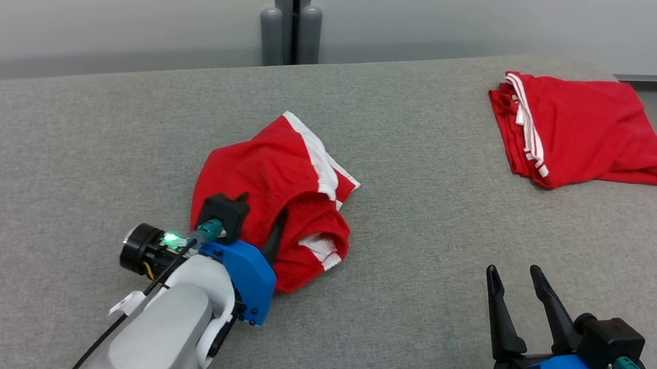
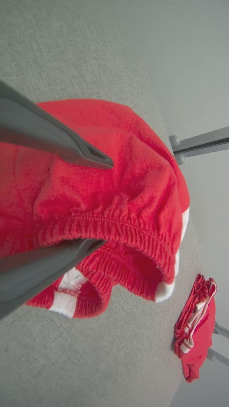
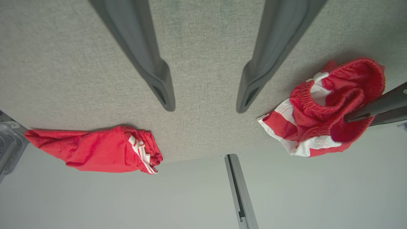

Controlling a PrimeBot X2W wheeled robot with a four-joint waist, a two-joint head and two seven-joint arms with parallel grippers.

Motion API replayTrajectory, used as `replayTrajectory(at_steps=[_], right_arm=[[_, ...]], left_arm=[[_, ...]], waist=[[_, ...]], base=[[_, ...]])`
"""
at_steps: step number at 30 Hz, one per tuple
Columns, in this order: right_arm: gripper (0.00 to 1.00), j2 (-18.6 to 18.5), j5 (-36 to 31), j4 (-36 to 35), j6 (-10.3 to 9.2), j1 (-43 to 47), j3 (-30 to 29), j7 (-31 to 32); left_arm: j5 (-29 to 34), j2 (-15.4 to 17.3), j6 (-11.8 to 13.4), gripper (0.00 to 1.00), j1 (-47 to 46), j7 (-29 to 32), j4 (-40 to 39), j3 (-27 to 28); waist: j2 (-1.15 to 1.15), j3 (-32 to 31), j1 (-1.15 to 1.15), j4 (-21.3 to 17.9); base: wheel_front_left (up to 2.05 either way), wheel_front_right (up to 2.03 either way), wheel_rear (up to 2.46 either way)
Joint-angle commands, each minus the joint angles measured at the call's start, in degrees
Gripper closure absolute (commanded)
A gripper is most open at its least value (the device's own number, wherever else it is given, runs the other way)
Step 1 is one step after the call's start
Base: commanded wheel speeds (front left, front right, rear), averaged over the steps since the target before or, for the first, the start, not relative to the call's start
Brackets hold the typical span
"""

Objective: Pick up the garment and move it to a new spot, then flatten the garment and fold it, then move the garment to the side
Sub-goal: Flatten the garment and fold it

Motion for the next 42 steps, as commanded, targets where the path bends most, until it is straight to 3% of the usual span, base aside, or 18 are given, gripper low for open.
replayTrajectory(at_steps=[1,5,6,7,17,25,34,38,42], right_arm=[[0.0,-0.1,0.1,0.3,0.02,-0.4,0.0,-0.4],[0.0,-0.1,0.5,0.5,0.03,-0.4,0.1,-0.7],[0.0,-0.1,0.4,0.6,0.02,-0.4,0.1,-0.8],[0.0,-0.1,0.4,0.7,0.02,-0.3,0.2,-0.7],[0.0,-0.1,0.1,0.6,0.02,0.2,-0.4,-0.2],[0.0,-0.1,0.1,0.4,0.02,0.3,-0.6,-0.2],[0.0,-0.1,0.5,0.4,0.02,0.0,-0.1,-0.1],[0.0,-0.1,0.9,0.6,0.03,-0.5,0.1,-0.5],[0.0,-0.1,1.2,0.6,0.02,-0.7,0.2,-0.7]], left_arm=[[0.1,-0.1,1.6,0.0,-1.3,-0.2,1.1,0.8],[-0.4,-0.6,4.0,0.0,-2.5,-1.9,3.2,2.1],[-0.3,-0.6,4.0,0.73,-2.7,-2.5,3.5,2.1],[-0.7,-0.7,3.8,1.0,-2.8,-3.1,3.9,2.3],[-2.0,-2.3,-0.3,1.0,-8.8,-9.4,1.2,1.5],[-6.6,-3.4,-3.6,1.0,-15.9,-12.0,-12.4,-1.9],[-19.0,-3.3,2.0,1.0,-16.5,-12.3,-31.5,0.5],[-22.7,-3.3,2.5,1.0,-12.0,-12.3,-28.5,2.7],[-21.3,-2.0,2.4,1.0,-7.2,-12.3,-17.4,4.0]], waist=[[-0.02,0.0,0.0,-0.5],[-0.02,0.1,0.0,-1.6],[-0.02,0.1,0.0,-1.8],[-0.02,0.1,0.0,-1.9],[-0.02,-1.1,0.0,-1.9],[-0.02,-1.5,0.0,-1.0],[-0.02,-1.3,0.0,-0.1],[-0.02,-0.8,0.0,0.6],[-0.02,0.1,0.0,1.7]], base=[[0.0,0.0,0.0],[0.0,0.0,0.0],[0.0,0.0,0.0],[0.0,0.0,0.0],[0.0,0.0,0.0],[0.0,0.0,0.0],[0.0,0.0,0.0],[0.0,0.0,0.0],[0.0,0.0,0.0]])
